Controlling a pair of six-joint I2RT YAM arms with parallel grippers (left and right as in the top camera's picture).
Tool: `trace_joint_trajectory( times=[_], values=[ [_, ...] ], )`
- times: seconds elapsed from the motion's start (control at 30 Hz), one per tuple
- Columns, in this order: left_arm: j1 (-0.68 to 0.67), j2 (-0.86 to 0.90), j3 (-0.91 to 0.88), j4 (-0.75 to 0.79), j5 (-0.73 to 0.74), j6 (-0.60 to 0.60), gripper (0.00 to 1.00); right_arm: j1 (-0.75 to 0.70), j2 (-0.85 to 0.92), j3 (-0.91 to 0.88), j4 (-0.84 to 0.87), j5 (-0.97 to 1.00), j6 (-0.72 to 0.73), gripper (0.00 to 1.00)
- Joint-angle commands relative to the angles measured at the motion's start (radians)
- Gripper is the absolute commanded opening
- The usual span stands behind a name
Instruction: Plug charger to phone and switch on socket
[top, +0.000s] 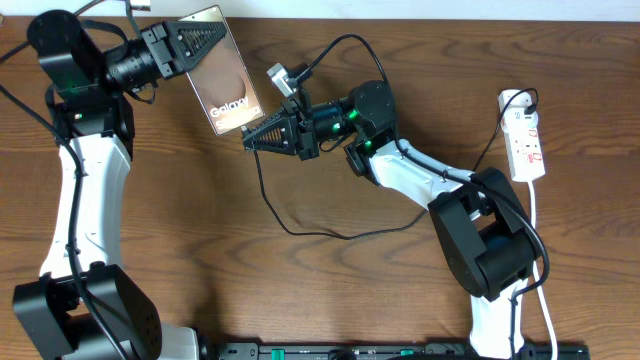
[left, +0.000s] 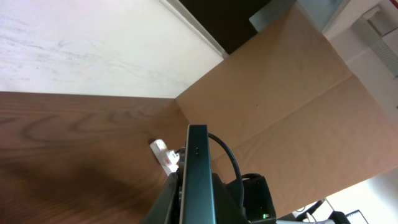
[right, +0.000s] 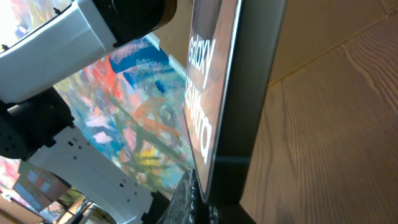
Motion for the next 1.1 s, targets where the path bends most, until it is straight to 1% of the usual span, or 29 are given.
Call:
trace_joint_trajectory(
  times=[0.0, 0.33, 0.5, 1.07],
  values=[
    [-0.002, -0.004, 0.000, 0.005, 0.048, 0.021, 0.08, -0.010, -0.006, 0.023, 0.006, 0.071, 0.004, 0.01],
    [-0.004, -0.004, 0.000, 0.005, 0.052, 0.023, 0.07, -0.008, -0.006, 0.023, 0.007, 0.083, 0.012, 0.01],
    [-0.017, -0.004, 0.000, 0.005, 0.074, 0.051, 0.08, -0.008, -0.006, 0.023, 0.007, 0.087, 0.018, 0.01],
    [-0.018, -0.004, 0.000, 0.006, 0.073, 0.051, 0.07, -0.008, -0.006, 0.023, 0.007, 0.117, 0.038, 0.01]
  ],
)
